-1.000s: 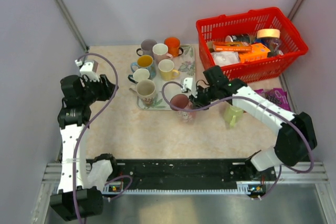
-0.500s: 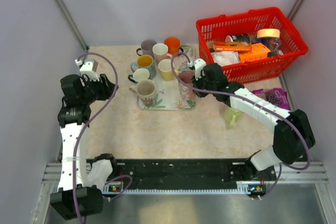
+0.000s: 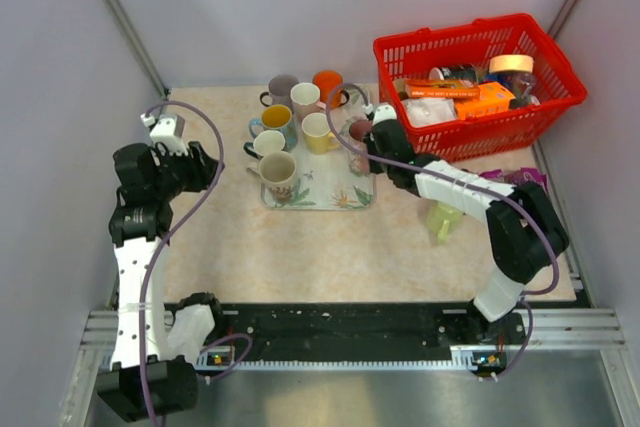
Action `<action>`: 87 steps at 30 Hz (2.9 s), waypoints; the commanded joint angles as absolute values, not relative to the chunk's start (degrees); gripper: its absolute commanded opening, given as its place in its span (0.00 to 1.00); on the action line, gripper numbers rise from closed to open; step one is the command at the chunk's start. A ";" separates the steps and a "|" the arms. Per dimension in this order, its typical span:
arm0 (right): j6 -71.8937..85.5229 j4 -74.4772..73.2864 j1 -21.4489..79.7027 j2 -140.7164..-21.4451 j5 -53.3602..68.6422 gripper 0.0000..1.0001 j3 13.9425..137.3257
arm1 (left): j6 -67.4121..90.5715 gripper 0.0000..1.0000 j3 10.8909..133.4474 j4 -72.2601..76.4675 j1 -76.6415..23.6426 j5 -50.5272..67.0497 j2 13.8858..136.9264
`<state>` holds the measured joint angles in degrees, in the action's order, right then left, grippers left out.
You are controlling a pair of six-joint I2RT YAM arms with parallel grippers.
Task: Turn the mug right side up
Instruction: Pick up the cup from the tray, then turn over the cup at the center of the board.
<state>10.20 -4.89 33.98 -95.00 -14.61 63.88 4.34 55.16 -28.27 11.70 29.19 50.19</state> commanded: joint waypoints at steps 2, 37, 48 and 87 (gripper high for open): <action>12.83 5.18 34.10 -99.22 -20.56 0.00 68.90 | 3.34 0.51 57.30 -27.77 12.30 30.23 49.39; 8.87 4.40 33.93 -106.37 -17.06 0.55 78.32 | 5.01 0.51 58.27 -26.19 13.01 31.73 50.27; 0.35 -10.35 33.84 -80.18 -4.57 0.65 58.12 | 6.24 0.51 57.74 -24.26 13.01 33.05 52.20; 0.88 -35.07 23.10 -75.23 16.51 0.68 50.98 | 6.15 0.51 61.00 -24.61 12.92 34.10 57.66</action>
<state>0.95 -36.05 16.29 -72.79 4.45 51.11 5.96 59.81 -26.96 12.67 33.17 59.00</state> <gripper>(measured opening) 0.744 0.514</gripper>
